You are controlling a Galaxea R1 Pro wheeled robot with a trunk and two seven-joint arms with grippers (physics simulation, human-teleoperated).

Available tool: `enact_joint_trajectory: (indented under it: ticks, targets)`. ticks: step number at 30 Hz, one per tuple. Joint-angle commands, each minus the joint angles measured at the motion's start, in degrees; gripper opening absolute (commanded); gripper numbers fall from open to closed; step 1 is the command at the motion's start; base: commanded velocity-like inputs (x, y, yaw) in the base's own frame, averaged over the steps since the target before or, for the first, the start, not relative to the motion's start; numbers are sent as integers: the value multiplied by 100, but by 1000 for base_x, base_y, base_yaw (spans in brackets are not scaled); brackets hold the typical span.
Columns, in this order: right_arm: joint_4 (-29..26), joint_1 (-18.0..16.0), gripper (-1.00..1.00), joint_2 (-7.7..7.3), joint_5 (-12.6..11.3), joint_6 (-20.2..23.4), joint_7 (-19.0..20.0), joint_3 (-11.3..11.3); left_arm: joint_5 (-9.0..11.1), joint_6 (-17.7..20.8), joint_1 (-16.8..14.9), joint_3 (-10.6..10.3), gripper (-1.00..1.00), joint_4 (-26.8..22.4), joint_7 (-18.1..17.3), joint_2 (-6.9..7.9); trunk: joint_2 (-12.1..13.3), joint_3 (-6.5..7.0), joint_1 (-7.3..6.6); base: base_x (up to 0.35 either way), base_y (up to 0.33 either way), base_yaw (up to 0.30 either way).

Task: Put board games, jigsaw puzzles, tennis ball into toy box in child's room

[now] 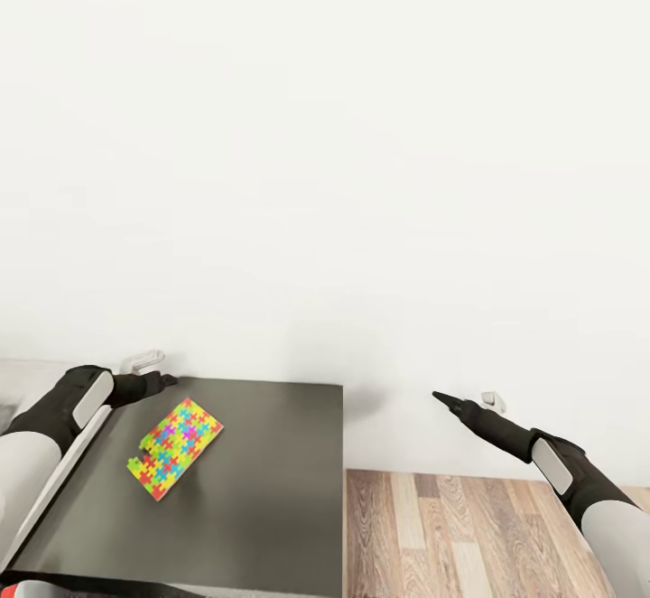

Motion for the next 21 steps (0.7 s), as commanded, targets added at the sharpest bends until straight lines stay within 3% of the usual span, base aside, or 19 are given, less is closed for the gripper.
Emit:
enact_joint_trajectory:
  ticks: [1, 10, 21]
  targets:
    - [1, -5, 100, 0, -35, 48, 10, -10, -14, 12, -5, -26, 100, -3, -21, 8, -12, -21, 3, 0, 0, 0]
    - [1, -5, 100, 0, -35, 48, 5, -10, -37, 17, -5, -45, 100, -4, -38, 0, -12, -106, 3, 0, 0, 0]
    - [1, -5, 100, 0, -35, 48, 4, -10, -49, 21, -5, -277, 100, -4, -55, -6, -12, -209, 3, 0, 0, 0]
